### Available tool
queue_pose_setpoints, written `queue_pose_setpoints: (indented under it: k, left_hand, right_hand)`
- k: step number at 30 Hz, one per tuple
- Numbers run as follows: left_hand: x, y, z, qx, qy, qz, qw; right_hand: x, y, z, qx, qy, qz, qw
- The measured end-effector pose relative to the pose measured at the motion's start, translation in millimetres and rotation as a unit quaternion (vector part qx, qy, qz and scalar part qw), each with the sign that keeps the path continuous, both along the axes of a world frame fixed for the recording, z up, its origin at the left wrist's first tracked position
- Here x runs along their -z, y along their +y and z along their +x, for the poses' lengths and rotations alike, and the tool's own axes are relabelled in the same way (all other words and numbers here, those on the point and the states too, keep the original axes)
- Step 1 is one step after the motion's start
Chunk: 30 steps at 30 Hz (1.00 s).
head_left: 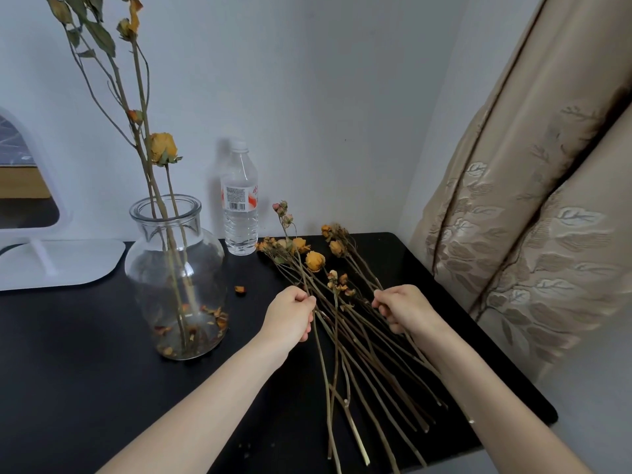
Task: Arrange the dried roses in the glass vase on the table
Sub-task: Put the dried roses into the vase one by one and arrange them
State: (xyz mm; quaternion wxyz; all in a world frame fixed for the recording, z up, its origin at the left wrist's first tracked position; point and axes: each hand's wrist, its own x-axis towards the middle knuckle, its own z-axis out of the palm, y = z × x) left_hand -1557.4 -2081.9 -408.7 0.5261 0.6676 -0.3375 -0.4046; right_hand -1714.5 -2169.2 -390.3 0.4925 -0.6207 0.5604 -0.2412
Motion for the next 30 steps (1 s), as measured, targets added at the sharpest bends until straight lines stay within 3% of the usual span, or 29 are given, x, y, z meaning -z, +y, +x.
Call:
queue_pose_setpoints:
  k: [10, 21, 30]
  left_hand:
    - [-14, 5, 5, 0.016, -0.046, -0.036, 0.998]
    - [-101, 49, 22, 0.049, -0.101, -0.196, 0.974]
    - [-194, 101, 88, -0.069, -0.184, -0.307, 0.931]
  right_hand:
    - [-19, 14, 7, -0.012, -0.082, -0.051, 0.995]
    - [-92, 41, 50, -0.033, -0.277, -0.143, 0.949]
    - [-174, 64, 109, -0.126, -0.327, -0.25, 0.903]
